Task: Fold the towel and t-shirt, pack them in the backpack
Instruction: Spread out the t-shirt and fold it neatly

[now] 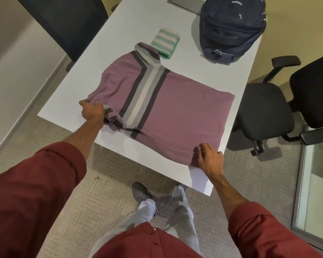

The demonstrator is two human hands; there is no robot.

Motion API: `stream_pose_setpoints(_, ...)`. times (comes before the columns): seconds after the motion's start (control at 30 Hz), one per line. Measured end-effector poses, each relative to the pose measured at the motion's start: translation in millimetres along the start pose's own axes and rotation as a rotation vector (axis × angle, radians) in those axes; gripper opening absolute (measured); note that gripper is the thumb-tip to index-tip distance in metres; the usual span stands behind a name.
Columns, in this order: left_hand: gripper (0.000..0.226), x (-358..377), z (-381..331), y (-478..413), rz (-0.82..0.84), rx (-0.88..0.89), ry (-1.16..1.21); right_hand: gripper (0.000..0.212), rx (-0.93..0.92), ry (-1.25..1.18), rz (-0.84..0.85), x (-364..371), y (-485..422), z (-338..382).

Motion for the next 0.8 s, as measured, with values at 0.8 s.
stream_pose_setpoints(0.8, 0.031, 23, 10, -13, 0.134, -0.106, 0.039, 0.016, -0.011, 0.061, 0.142, 5, -25, 11)
Point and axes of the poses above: each hand's wrist, its own y-axis away from the middle knuckle, its own x-axis out of the palm, z = x × y, the point moved 9 cm from there along -y, towards the middle knuckle, and after that the axes turned 15 degrees about y, right-handed, at the moved point
